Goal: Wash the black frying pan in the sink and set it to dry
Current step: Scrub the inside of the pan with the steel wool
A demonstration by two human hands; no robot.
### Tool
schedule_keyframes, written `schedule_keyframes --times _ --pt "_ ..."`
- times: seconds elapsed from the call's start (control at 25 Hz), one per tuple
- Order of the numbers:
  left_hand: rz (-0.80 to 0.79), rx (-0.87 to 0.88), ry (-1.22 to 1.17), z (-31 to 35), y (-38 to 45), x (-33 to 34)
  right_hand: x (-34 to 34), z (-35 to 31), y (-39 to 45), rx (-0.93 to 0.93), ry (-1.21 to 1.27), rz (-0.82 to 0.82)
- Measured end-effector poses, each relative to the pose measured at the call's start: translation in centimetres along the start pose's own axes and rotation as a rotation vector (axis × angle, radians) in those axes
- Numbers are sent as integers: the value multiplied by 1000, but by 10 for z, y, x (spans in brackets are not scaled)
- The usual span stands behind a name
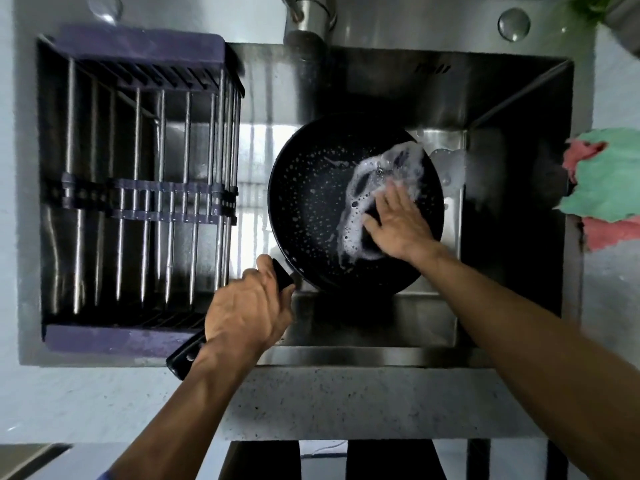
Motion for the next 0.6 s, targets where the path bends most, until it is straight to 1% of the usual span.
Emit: schedule_keyframes --times 0.04,0.08,0.12,0.16,0.2,0.24,0.32,0.36,0.4,0.48,0.52,0.56,0.6 --pt "-15 -2 -15 0 0 0 14 -24 -9 -15 98 -25" --pt "-25 -2 -20 2 1 0 27 -58 -16 -97 206 -62" --pt "-18 5 -12 4 2 0 30 -90 -14 -226 249 -77" --pt "-15 12 4 4 2 0 22 -114 -6 -353 277 -79" --pt "-21 16 30 3 2 2 7 -121 9 -410 301 -51" --pt "-43 19 57 3 2 5 -6 -109 27 -353 299 3" --pt "-83 25 72 3 1 10 -21 -53 45 6 289 162" --pt "-83 20 63 2 2 10 -15 -39 39 130 301 165" --pt "-82 8 45 0 2 10 -5 -50 32 101 303 142" --pt "-73 10 7 -1 5 12 6 -90 25 -163 260 119" --pt "-58 14 -18 -1 4 10 2 -96 29 -234 256 124" --pt "-45 10 -39 -2 3 8 -7 -88 37 -192 283 170" --pt "-36 1 -55 -3 3 7 -17 -70 44 -45 331 235"
Point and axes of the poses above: each hand's wrist, its own y-axis towards the middle knuckle, its own x-axis out of the palm, z = x × y, the point moved 10 cm from there along y, towards the middle knuckle, and after that the axes turned 2 degrees about z, right-handed, at the moved point
